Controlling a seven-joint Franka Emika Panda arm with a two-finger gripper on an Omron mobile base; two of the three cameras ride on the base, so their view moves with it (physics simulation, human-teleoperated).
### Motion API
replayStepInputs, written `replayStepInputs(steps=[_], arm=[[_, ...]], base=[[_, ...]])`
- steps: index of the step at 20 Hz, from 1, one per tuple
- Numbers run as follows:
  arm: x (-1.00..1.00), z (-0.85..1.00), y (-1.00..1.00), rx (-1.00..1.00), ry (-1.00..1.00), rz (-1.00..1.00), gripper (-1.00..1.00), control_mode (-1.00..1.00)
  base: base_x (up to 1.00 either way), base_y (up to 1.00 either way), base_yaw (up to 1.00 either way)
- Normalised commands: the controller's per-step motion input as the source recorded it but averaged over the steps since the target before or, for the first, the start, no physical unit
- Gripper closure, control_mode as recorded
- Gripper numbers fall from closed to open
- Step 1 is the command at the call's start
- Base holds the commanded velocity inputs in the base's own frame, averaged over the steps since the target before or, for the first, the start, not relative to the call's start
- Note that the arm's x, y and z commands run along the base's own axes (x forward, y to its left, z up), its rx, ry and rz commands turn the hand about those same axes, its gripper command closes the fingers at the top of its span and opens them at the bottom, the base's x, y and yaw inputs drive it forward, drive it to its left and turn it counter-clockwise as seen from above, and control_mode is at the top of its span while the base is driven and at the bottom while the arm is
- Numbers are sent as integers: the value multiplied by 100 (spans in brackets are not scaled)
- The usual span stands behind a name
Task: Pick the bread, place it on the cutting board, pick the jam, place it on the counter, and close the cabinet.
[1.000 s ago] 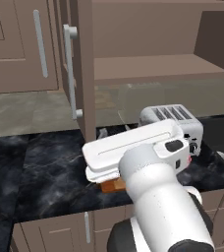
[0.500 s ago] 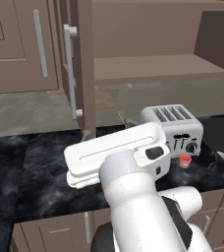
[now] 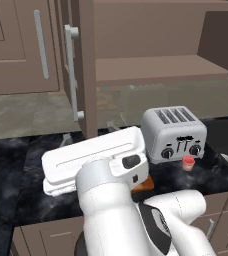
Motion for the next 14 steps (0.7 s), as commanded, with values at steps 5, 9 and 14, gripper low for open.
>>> replayStepInputs(steps=[5,9,14], arm=[[6,0,31,0,0,0,-100,-100],[10,0,27,0,0,-2,-100,-100],[14,-2,16,0,0,-11,-100,-100]], base=[[0,0,0],[0,0,0],[0,0,0]])
